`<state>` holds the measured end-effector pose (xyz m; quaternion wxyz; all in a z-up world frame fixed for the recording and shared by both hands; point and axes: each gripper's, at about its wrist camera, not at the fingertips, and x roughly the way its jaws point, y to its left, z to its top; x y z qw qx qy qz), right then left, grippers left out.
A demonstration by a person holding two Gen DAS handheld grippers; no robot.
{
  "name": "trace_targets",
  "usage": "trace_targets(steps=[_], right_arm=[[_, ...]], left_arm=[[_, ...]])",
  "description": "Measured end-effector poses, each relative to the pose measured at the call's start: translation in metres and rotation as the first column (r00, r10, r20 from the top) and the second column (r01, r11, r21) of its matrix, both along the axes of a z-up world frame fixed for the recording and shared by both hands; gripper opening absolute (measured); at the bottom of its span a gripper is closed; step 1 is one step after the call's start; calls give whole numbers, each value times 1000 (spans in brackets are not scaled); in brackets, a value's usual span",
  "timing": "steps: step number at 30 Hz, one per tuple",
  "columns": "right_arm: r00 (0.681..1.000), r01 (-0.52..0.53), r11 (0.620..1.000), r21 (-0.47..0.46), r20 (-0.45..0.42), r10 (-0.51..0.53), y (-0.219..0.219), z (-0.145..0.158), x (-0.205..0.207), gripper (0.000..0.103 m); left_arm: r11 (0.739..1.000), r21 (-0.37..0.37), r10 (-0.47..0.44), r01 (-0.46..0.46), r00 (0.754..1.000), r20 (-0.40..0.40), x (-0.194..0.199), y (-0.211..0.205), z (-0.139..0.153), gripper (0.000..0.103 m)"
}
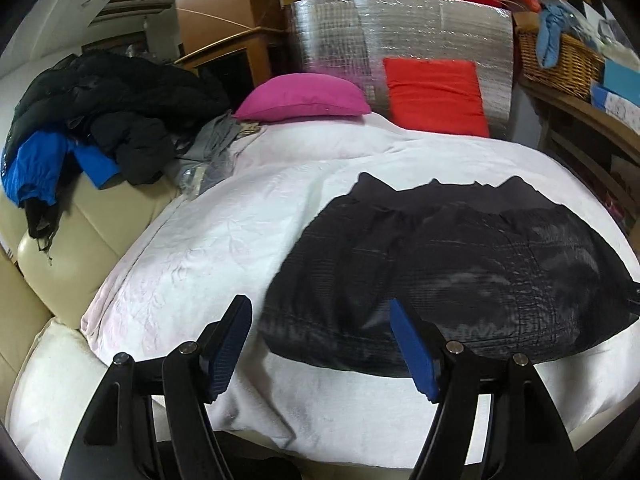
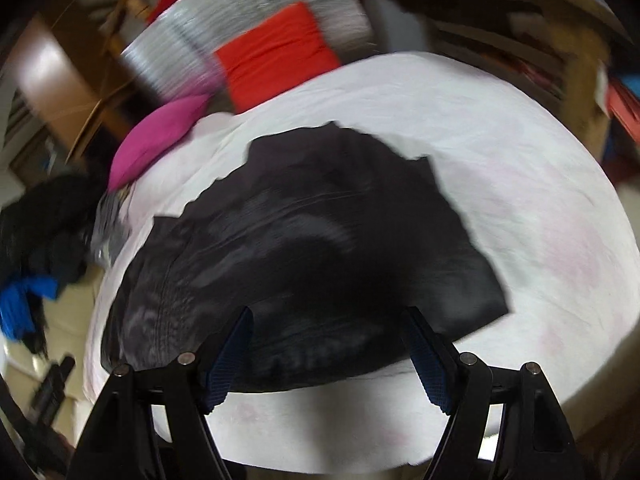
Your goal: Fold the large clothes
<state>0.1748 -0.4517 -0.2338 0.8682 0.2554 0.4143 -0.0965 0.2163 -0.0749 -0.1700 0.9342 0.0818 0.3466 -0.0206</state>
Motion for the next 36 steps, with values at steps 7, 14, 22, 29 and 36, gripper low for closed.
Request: trace_targets(steps=[7,14,22,29,36], right_arm=[[997,-73,993,-89,-30,71,21,-16,16,79],[992,-104,990,-97,-85,95,20,-20,25,78],[999,-33,996,-83,-7,33,-40,22,47,79],[997,5,985,170,-81,9,-138,-12,87,79],[994,-23,921,389,-92,63,-180,-55,100,80]], left_arm=[[999,29,-12,13,999,-32,14,-14,-19,72],[998,51,-28,35,991,-128,35,-20,-44,72],[995,18,-91,96,977,-193,110,-1,-21,86],[992,-92,-111,84,930,-351,189,43,-49,86],[920,-390,-239,31,834,-497,217,67,-81,86]])
